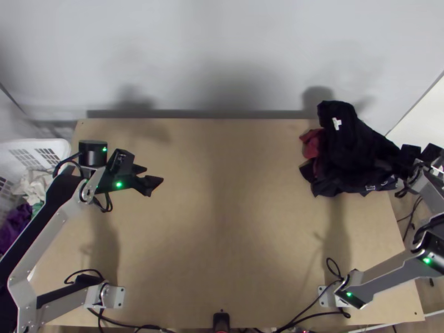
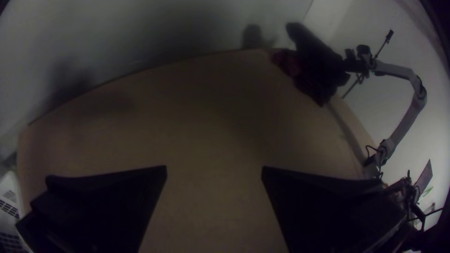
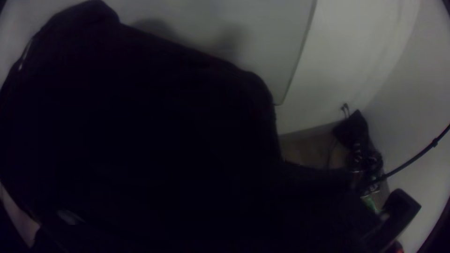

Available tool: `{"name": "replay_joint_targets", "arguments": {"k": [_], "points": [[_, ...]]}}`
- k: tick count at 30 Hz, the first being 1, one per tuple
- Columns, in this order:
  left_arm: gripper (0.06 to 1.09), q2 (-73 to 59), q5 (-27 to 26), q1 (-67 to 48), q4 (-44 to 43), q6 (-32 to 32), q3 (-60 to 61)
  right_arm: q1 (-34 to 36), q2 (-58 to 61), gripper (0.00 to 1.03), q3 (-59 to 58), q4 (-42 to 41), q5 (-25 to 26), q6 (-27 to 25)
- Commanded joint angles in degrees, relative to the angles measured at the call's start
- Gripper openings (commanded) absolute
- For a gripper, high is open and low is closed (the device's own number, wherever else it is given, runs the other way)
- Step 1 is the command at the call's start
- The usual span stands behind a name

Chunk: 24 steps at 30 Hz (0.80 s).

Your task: Fold the t-shirt

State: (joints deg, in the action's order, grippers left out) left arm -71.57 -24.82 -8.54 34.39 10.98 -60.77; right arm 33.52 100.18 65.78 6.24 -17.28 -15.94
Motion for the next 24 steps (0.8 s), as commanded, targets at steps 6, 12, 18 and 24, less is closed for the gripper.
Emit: {"name": "replay_joint_targets", "arguments": {"k": [6, 12, 18, 24], "points": [[1.04, 0.2, 0.0, 0.3, 0.4, 0.4, -0.1, 2.3, 1.8, 0.87, 4.1, 6.2, 0.2, -3.1], [1.04, 0.2, 0.0, 0.4, 0.5, 0.8, -0.2, 5.9, -5.7, 0.93, 6.8, 11.9, 0.1, -4.4], [1.04, 0.5, 0.0, 0.1, 0.5, 0.6, -0.3, 12.2, -10.3, 0.98, 8.7, 13.9, 0.2, -9.3], [1.04, 1.6, 0.2, 0.3, 0.8, 0.5, 0.0, 13.1, -11.8, 0.94, 10.4, 12.9, 0.1, -9.0]]}}
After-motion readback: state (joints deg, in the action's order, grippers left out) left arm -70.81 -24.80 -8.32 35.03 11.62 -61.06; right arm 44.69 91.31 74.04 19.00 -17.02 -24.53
